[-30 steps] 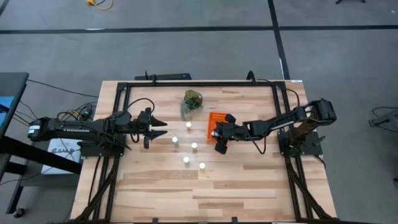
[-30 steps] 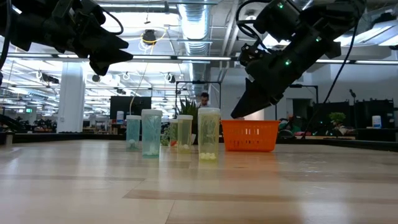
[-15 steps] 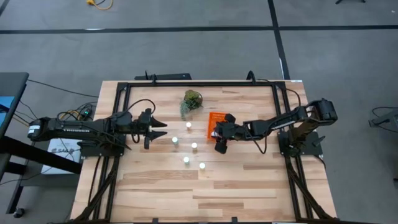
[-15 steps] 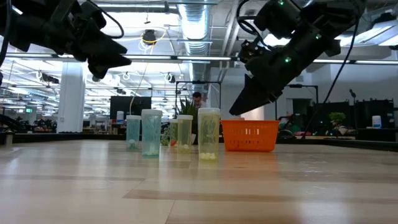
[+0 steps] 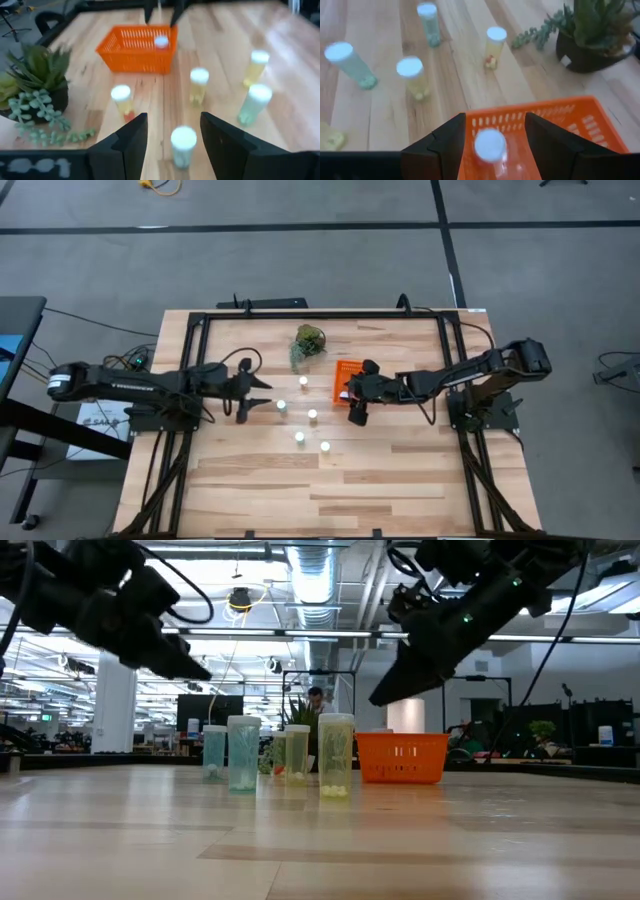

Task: Pick and place pill bottles into a basket
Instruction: Put the top blue pill bottle into the basket

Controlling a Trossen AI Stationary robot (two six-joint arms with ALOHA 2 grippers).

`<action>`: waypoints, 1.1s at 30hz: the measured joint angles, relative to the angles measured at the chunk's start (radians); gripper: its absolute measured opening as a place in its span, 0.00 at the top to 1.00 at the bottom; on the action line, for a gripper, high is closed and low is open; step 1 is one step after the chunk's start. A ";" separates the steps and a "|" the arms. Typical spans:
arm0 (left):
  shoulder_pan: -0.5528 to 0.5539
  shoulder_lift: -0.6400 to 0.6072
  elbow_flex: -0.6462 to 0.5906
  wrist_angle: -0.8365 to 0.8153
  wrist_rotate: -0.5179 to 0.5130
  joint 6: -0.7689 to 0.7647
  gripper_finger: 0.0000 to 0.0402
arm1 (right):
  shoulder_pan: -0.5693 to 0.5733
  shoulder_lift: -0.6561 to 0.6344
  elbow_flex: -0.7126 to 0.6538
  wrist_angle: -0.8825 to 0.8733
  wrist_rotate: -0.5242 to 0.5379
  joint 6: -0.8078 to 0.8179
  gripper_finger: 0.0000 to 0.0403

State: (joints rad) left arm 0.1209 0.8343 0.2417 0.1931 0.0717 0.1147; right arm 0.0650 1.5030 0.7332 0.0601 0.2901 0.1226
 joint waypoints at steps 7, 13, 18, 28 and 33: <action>0.000 0.141 0.000 0.072 0.001 0.053 0.57 | 0.000 -0.044 -0.002 -0.027 0.000 0.000 0.51; 0.000 0.237 0.000 0.130 0.005 0.046 0.57 | 0.000 -0.054 -0.001 -0.036 -0.001 0.000 0.51; 0.000 0.295 0.000 0.169 0.067 0.031 0.57 | 0.000 -0.054 -0.001 -0.056 -0.002 0.001 0.51; 0.000 0.327 0.000 0.188 0.081 0.039 0.57 | 0.002 -0.053 -0.001 -0.054 -0.004 0.001 0.52; 0.000 0.327 0.000 0.188 0.081 0.068 0.57 | 0.013 -0.052 -0.001 -0.054 -0.003 0.000 0.52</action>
State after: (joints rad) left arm 0.1211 1.1610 0.2417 0.3807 0.1524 0.1826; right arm 0.0783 1.4506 0.7319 0.0063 0.2871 0.1230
